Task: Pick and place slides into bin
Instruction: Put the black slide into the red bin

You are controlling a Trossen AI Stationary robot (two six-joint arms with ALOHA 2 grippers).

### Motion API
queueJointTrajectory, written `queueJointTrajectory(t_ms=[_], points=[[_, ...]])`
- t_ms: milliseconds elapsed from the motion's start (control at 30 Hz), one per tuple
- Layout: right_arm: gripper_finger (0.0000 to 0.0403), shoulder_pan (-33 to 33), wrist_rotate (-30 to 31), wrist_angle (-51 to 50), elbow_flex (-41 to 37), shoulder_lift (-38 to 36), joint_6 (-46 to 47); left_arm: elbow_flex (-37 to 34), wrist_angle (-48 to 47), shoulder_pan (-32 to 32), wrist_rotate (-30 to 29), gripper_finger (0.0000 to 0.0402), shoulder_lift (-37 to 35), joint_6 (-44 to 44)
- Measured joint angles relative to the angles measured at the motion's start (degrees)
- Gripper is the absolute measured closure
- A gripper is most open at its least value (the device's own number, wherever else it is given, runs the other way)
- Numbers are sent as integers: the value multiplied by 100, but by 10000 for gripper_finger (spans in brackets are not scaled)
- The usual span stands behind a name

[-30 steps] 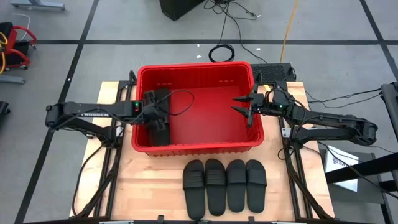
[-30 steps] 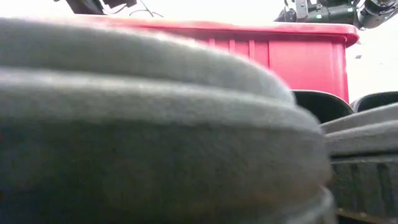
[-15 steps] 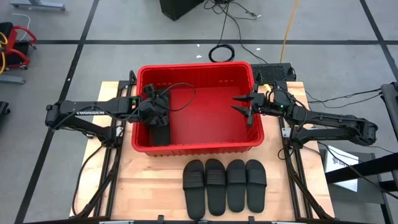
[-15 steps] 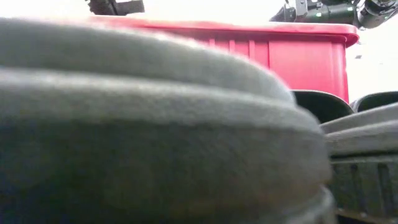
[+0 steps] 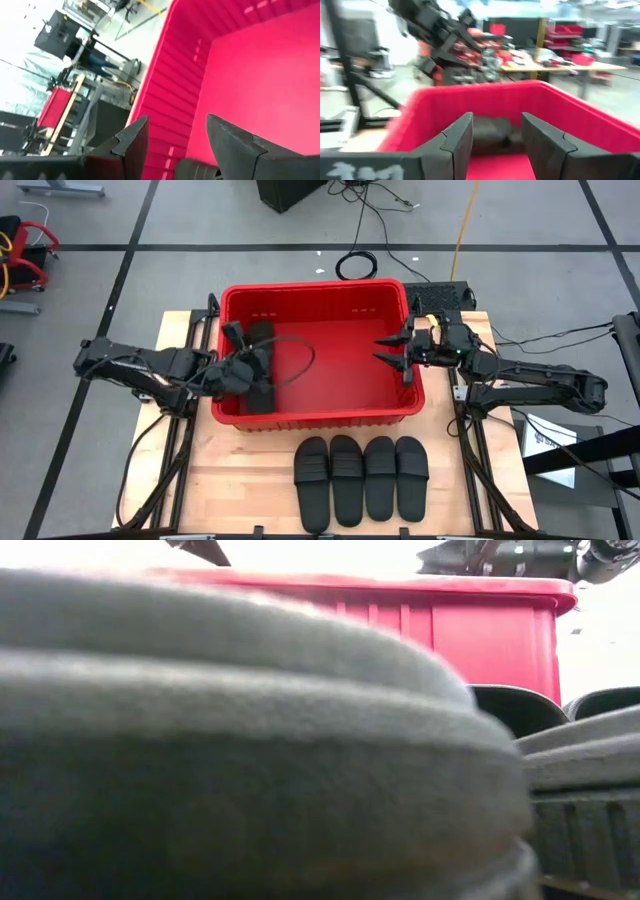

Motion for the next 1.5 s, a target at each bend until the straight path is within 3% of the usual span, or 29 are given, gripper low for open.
queueJointTrajectory(t_ms=[400,767,1067,1233,1500], points=[[248,965,-180,625,0,-114,200,4,490,-1391,-711,195,284,-438],[248,2060,-77,1140,0,-114,271,9,1347,-2365,-1174,195,1180,-435],[248,3056,1239,1121,0,-114,-251,67,1471,-2976,-1222,195,1777,-1017],[248,3523,1734,1068,0,-112,-353,729,1420,-3202,-1167,195,2222,-1152],[248,4214,2397,1071,0,-110,-555,1824,579,-3447,-1095,195,3349,-1348]])
